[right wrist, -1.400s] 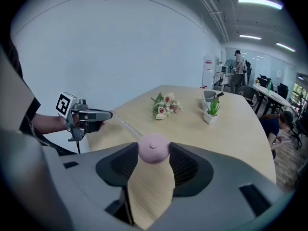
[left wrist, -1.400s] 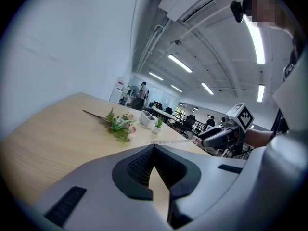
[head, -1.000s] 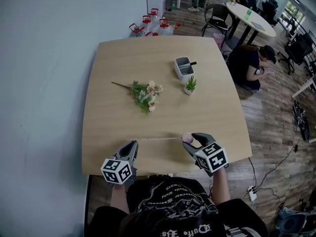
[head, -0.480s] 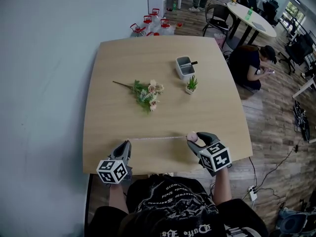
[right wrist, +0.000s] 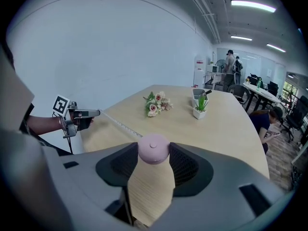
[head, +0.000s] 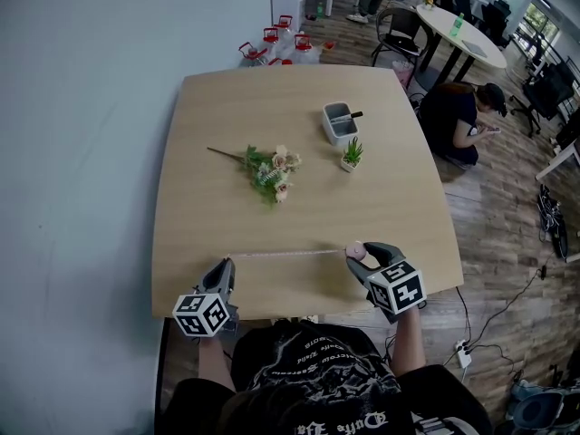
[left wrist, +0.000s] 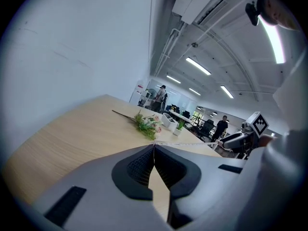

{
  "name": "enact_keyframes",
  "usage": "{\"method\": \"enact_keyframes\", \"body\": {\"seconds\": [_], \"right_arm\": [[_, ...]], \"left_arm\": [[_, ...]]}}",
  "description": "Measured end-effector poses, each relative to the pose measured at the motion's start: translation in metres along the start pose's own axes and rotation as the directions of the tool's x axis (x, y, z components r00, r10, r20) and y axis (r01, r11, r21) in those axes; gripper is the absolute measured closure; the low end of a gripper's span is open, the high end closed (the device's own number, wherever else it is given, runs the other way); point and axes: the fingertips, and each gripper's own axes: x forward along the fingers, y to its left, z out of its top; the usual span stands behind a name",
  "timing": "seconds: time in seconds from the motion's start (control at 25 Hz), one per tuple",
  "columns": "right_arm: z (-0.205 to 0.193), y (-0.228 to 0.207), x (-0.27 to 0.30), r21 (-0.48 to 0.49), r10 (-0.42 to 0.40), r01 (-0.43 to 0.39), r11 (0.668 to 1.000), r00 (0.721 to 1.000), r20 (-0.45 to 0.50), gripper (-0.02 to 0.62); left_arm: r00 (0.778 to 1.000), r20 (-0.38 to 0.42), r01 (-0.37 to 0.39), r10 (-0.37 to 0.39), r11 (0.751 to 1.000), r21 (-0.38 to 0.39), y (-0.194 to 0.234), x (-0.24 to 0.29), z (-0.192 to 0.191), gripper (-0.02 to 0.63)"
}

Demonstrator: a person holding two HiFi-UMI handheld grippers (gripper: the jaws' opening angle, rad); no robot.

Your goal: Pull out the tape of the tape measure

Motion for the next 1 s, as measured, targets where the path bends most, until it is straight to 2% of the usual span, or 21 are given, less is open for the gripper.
{"method": "enact_keyframes", "body": {"seconds": [0.56,0.76,1.0], "right_arm": [[0.003,0.005,0.005,-0.014,-0.011,0.011,1.0,1.0,-0.01,0.373],[0.003,0.007,0.007,-0.007,-0.018,0.018,1.0,1.0,-0.008,0.373],[0.001,0.012,0.011,-0.012,-0.055,0.055,0.998,0.998,-0.028,0.372]], "left_arm": [[0.999,-0.051,0.016,-0.015,1.0,0.022,-0.008,0.013,-0.009,0.6],[0.994,-0.1,-0.033,0.036,0.999,0.029,-0.001,0.023,-0.017,0.599],[0.978,-0.177,-0.105,0.107,0.994,0.024,0.01,0.047,-0.033,0.598]]}}
